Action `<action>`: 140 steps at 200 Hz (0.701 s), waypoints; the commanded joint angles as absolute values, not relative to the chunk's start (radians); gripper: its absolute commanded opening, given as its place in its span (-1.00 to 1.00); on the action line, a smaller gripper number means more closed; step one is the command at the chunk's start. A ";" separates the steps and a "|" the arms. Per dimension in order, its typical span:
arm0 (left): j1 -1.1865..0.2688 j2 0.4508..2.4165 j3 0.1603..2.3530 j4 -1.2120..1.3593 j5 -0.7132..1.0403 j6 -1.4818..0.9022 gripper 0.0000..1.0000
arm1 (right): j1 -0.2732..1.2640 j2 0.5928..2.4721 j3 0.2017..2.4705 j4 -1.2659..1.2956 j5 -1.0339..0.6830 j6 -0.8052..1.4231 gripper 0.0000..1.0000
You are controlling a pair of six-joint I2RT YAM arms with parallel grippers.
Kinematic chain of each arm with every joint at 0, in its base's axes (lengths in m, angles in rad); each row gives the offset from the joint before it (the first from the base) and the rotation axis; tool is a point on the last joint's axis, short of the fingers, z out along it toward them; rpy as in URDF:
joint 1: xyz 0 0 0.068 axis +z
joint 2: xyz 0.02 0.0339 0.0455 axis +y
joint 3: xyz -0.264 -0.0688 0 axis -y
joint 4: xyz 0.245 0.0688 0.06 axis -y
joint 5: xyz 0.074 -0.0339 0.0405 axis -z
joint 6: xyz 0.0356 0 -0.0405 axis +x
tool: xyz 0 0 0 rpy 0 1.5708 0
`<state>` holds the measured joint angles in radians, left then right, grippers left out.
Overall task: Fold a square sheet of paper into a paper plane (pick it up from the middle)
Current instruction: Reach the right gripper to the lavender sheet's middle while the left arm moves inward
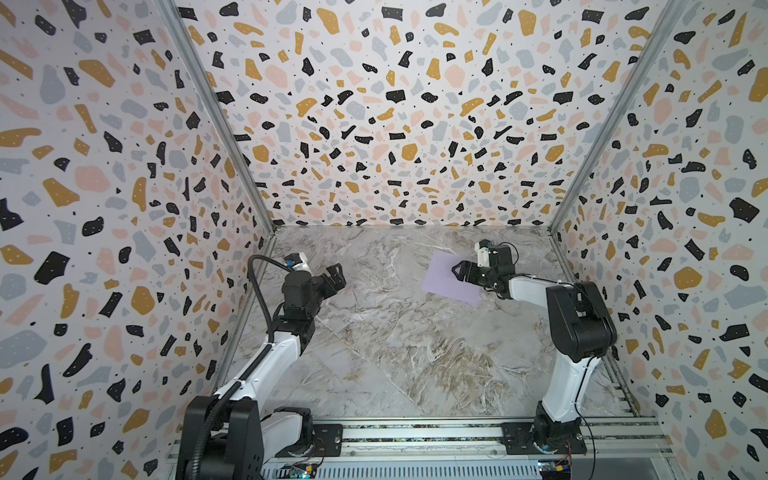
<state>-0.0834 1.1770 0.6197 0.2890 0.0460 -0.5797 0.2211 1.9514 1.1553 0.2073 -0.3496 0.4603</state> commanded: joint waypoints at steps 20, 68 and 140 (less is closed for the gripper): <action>-0.094 1.211 0.656 0.297 0.136 -0.568 1.00 | 0.252 2.013 1.260 0.106 -0.361 0.437 0.62; -0.112 1.245 0.687 0.258 0.146 -0.560 1.00 | 0.291 2.034 1.237 0.070 -0.351 0.407 0.62; -0.167 1.275 0.718 0.165 0.178 -0.560 1.00 | 0.442 1.880 0.925 0.119 -0.363 0.393 0.55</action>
<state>-0.1482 1.2716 0.6701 0.1905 0.1555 -0.5713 0.3672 1.9320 1.0492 0.2031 -0.3489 0.3939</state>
